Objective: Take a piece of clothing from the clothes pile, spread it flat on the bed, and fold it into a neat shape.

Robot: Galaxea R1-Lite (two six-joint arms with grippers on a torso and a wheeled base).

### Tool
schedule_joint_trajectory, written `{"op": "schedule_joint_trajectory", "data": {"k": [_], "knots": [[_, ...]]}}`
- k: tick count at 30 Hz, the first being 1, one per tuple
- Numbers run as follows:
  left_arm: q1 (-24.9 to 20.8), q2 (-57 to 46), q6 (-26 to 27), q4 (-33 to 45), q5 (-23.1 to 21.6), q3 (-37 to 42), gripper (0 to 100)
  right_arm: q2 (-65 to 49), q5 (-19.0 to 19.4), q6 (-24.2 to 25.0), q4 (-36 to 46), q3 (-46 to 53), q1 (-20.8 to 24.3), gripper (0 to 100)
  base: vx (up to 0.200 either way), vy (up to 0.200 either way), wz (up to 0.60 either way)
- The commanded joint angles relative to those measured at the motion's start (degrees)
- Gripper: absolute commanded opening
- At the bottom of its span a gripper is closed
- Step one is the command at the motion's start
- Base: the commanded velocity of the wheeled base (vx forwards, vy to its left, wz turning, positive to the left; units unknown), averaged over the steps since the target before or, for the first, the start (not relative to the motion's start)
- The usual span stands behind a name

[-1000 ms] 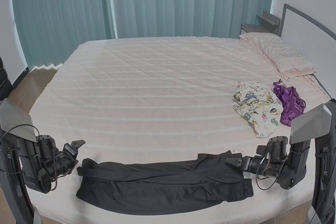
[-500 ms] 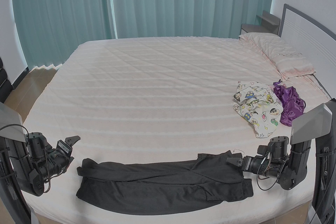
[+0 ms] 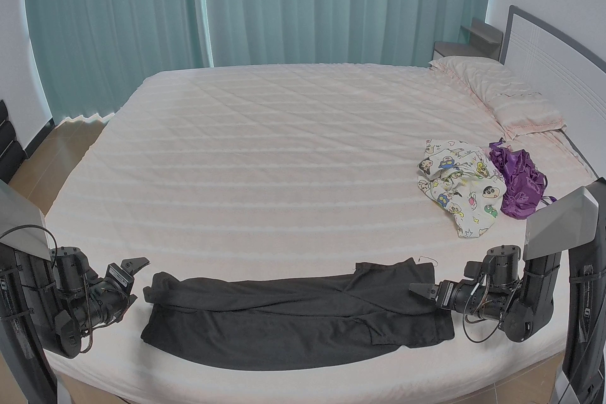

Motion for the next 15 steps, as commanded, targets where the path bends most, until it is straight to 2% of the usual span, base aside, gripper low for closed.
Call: {"op": "schedule_joint_trajectory", "data": {"k": [1, 4, 6, 8, 10, 11, 15], "knots": [[0.0, -0.4, 0.7, -1.0, -1.0, 1.3, 100, 0.0, 0.0, -0.1, 0.0, 0.0, 0.0, 100, -0.2, 0.0, 0.0], [0.0, -0.1, 1.5, -1.0, -1.2, 1.7, 100, 0.0, 0.0, 0.0, 0.0, 0.0, 0.0, 100, -0.2, 0.0, 0.0], [-0.1, 0.1, 2.4, -1.0, -1.3, 2.2, 100, 0.0, 0.0, 0.0, 0.0, 0.0, 0.0, 100, 0.0, 0.0, 0.0], [-0.6, 2.1, 5.6, -1.0, -1.3, 3.4, 100, 0.0, 0.0, 0.0, 0.0, 0.0, 0.0, 100, 0.0, 0.0, 0.0], [-0.6, 2.1, 5.6, -1.0, -1.3, 3.4, 100, 0.0, 0.0, 0.0, 0.0, 0.0, 0.0, 100, 0.0, 0.0, 0.0], [-1.1, 6.2, 12.1, -1.0, -0.5, 4.5, 100, 0.1, 0.0, 0.0, 0.0, 0.0, 0.0, 100, 0.0, 0.0, 0.0], [-2.7, 9.2, 12.9, -1.0, 1.3, 3.4, 100, 0.0, 0.0, 0.0, 0.0, 0.0, 0.0, 100, 0.0, 0.0, 0.0]]}}
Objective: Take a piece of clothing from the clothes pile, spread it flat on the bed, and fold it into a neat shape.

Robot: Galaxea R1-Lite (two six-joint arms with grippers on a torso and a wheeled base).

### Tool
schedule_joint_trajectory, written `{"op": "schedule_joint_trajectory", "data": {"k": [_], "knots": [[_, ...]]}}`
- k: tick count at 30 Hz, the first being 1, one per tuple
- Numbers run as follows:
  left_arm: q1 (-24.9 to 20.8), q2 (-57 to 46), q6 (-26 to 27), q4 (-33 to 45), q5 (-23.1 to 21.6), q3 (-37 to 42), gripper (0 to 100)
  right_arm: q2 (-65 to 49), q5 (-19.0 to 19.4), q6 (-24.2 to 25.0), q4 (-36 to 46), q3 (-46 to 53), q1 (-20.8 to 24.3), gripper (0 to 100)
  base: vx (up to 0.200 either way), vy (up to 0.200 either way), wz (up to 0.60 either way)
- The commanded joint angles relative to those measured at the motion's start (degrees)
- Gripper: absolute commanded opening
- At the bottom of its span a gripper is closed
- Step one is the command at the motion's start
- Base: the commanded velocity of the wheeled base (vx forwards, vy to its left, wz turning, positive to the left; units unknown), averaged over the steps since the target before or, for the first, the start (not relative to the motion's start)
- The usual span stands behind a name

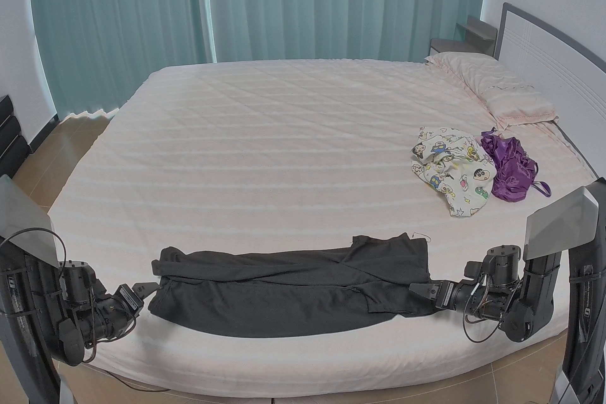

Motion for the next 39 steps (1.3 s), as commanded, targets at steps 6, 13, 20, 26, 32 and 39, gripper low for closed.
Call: {"op": "schedule_joint_trajectory", "data": {"k": [6, 13, 20, 26, 32, 39], "knots": [[-6.4, 9.9, 1.3, -1.0, 10.8, -4.5, 100, 0.1, 0.0, 0.0, 0.0, 0.0, 0.4, 100, 0.0, 0.0, 0.0], [-8.7, 12.1, 1.0, -1.0, 15.3, -9.4, 100, 0.0, 0.0, -0.1, -1.6, 0.3, 0.4, 100, 0.0, 0.0, 0.0], [-9.7, 14.3, 1.0, -1.0, 19.1, -12.3, 0, -0.3, 0.0, -0.1, -1.7, 0.4, 0.3, 100, 0.0, 0.0, 0.0], [-10.1, 14.3, 1.3, -1.0, 21.3, -10.9, 0, -0.4, -0.1, -0.1, -1.7, 0.5, 0.0, 100, 0.0, 0.0, 0.0], [-9.5, 13.4, 4.5, -1.0, 21.6, -5.3, 0, -3.7, 0.0, -0.6, -0.9, 2.7, -1.5, 100, 0.0, 0.0, 0.0], [-8.6, 13.4, 5.5, -1.0, 21.6, -4.2, 0, -4.9, 0.1, -0.7, 0.2, 4.7, -1.6, 100, 0.0, 0.0, 0.0]]}}
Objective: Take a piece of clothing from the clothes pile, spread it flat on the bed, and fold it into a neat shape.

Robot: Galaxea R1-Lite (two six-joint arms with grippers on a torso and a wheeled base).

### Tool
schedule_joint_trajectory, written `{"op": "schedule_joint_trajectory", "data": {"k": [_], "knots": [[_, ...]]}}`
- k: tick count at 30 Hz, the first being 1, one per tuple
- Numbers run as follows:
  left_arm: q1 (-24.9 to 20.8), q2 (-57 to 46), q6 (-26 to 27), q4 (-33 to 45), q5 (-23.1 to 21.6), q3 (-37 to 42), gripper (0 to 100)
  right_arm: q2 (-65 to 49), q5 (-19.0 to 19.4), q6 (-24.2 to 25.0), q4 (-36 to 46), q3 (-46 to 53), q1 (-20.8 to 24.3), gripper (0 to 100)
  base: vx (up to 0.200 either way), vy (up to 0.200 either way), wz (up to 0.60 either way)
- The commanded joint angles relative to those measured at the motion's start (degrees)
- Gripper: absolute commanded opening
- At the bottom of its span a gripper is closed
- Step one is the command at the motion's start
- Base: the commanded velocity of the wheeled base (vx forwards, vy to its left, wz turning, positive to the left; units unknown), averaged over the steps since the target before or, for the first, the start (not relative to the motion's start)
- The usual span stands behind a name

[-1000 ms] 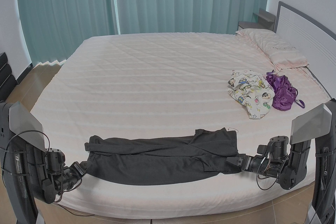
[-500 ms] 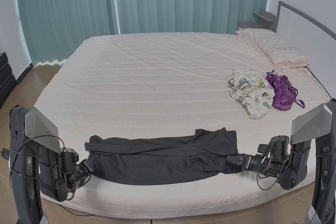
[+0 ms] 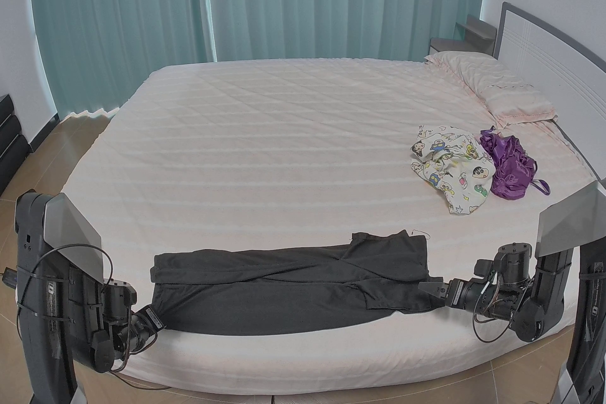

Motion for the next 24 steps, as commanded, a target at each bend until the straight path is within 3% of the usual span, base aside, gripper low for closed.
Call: {"op": "schedule_joint_trajectory", "data": {"k": [1, 24], "knots": [[0.4, -0.2, 0.4, -1.0, 0.0, 0.5, 0, -1.2, 0.5, 0.0, 0.5, 1.8, 0.1, 100, 0.0, 0.0, 0.0], [2.5, 0.5, 1.1, -1.0, 0.3, -0.3, 0, 2.7, 1.2, 2.3, 10.9, -3.6, 0.6, 100, 0.0, 0.0, 0.0]]}}
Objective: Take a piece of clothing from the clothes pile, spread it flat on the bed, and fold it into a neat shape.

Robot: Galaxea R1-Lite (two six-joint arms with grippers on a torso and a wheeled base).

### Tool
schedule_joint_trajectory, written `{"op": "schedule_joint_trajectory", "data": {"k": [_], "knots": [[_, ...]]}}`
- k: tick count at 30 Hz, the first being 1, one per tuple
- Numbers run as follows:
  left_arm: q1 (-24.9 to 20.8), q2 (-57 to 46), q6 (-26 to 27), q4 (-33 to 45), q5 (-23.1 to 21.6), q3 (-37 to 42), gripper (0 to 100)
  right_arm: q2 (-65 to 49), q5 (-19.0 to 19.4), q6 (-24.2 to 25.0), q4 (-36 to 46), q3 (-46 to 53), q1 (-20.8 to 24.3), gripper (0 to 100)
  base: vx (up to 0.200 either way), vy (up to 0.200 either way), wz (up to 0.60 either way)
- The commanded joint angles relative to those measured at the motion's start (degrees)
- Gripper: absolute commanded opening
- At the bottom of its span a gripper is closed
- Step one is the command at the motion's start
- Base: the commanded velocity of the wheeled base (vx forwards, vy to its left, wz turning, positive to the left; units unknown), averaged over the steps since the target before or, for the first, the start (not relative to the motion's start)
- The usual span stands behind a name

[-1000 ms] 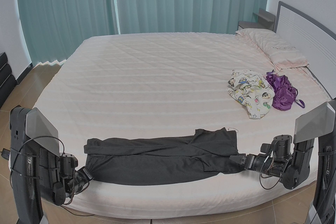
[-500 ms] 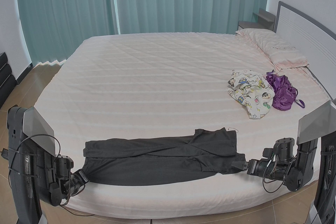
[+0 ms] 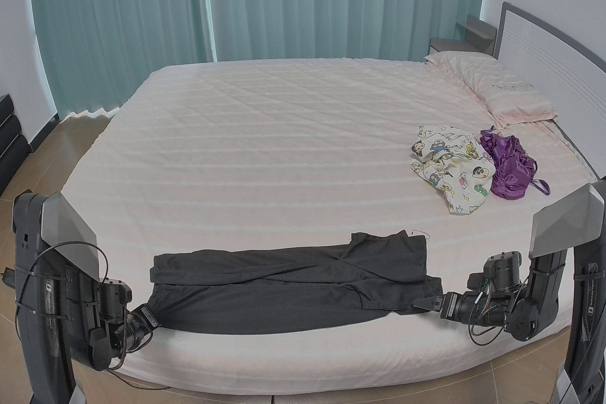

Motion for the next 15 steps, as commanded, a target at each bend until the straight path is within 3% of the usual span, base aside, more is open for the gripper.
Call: {"op": "schedule_joint_trajectory", "data": {"k": [1, 6, 10, 11, 15], "knots": [[0.0, 0.1, 0.0, -1.0, 0.0, 0.0, 0, 0.4, 0.0, 1.4, 2.5, -2.2, 0.5, 100, 0.0, 0.0, 0.0], [0.0, 0.1, -0.1, -1.0, -0.1, 0.0, 0, 0.3, -1.1, 8.4, 3.2, -5.5, 2.3, 100, 0.0, 0.0, 0.0], [-0.1, 0.1, -0.1, -1.0, -0.1, 0.0, 0, 0.8, -3.5, 9.3, 3.1, -6.3, 3.4, 100, 0.0, 0.0, 0.0], [0.0, 0.1, -0.1, -1.0, -0.1, 0.0, 0, 1.0, -3.7, 9.3, 3.1, -6.5, 3.6, 0, 0.0, 0.0, 0.0], [0.0, 0.1, -0.2, -1.0, -0.1, 0.0, 0, 1.3, -5.7, 9.2, 3.1, -6.0, 4.3, 0, 0.0, 0.0, 0.0]]}}
